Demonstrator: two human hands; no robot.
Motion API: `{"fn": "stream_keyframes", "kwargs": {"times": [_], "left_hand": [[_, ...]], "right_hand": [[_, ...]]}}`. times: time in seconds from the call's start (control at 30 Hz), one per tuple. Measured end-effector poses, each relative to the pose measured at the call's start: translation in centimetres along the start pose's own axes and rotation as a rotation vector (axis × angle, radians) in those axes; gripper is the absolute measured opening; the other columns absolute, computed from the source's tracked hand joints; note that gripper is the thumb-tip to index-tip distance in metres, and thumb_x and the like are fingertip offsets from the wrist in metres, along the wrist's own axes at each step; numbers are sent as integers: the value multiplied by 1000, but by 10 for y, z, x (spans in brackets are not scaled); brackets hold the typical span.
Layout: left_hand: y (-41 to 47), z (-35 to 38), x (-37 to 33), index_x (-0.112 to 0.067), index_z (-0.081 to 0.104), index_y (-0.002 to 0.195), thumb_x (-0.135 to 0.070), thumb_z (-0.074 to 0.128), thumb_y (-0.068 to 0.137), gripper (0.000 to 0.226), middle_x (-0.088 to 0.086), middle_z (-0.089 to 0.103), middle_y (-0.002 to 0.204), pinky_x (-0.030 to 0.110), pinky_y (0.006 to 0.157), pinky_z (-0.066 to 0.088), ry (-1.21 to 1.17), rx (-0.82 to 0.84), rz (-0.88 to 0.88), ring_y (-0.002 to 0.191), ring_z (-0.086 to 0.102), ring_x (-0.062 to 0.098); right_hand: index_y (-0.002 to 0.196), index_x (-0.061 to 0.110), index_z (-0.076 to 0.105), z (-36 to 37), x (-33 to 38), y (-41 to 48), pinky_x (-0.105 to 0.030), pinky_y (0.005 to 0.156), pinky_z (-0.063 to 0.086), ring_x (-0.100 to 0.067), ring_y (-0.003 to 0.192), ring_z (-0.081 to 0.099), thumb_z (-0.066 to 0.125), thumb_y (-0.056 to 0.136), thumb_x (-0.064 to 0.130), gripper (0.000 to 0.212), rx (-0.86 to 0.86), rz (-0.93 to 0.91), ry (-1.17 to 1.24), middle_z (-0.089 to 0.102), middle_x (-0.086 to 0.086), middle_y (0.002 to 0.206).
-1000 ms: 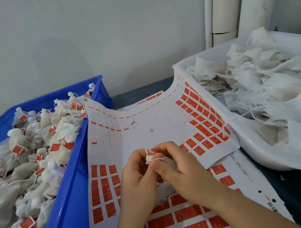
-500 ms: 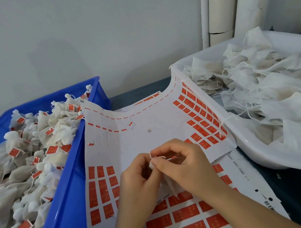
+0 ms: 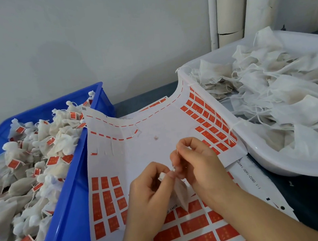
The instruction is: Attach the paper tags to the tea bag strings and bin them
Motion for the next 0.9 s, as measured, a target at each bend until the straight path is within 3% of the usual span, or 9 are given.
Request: {"fn": "stream_keyframes", "kwargs": {"times": [0.07,0.2,0.4,0.47,0.53,0.67,0.8,0.9], "left_hand": [[0,3,-3,-29,60,70,-34,50,82,16,-1,58,60,28,49,46,-4,16,23,53,52,15],[1,7,-6,-26,56,64,-46,42,70,25,-7,52,54,13,49,39,-29,37,59,51,46,3],[-4,7,-3,-22,50,55,-38,44,68,22,-8,44,49,17,50,34,-208,143,23,50,40,3],[-7,10,-8,-24,48,50,-33,46,67,20,-8,42,51,18,52,34,-293,295,8,52,40,5],[-11,17,-16,-31,50,53,-31,49,70,17,-8,43,54,17,57,36,-323,509,-10,56,42,4],[-26,32,-27,-33,53,62,-16,50,81,26,-17,52,61,15,66,36,-281,808,-67,68,50,-2],[-29,30,-28,-25,51,58,-24,49,74,16,-3,45,59,27,62,32,-251,778,-167,68,42,21],[-27,26,-34,-33,49,48,-27,50,69,22,-9,42,52,25,59,31,-257,727,-171,58,38,13]], "right_hand": [[64,28,59,1,0,2,-24,52,40,-11,49,44,45,97,14,38,-20,49,92,52,3,52],[70,17,56,0,1,4,-22,47,39,-11,45,42,43,96,8,30,-35,114,237,50,1,50],[71,22,63,-3,12,1,-20,49,46,-13,52,56,48,94,15,29,-22,-22,88,67,-2,65],[86,23,61,-15,20,7,-19,52,51,-10,60,63,47,95,23,17,-80,-103,-37,72,4,77],[97,29,58,-21,23,11,-18,63,54,-2,76,65,44,95,28,14,-61,-209,-329,70,14,89],[115,39,51,-1,-2,5,-11,92,42,12,108,52,37,94,38,25,318,-252,-619,60,26,115],[135,41,39,3,-19,9,-10,96,33,13,119,40,32,95,48,41,522,-133,-928,47,26,134],[136,31,39,1,-18,14,-19,99,37,-1,121,46,37,97,42,41,472,-130,-1124,50,16,136]]}}
Point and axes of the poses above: each hand's wrist, its own y-axis towards the middle knuckle, its own z-axis out of the palm, x = y × z, the point moved 4 cm from there along y, towards the middle knuckle
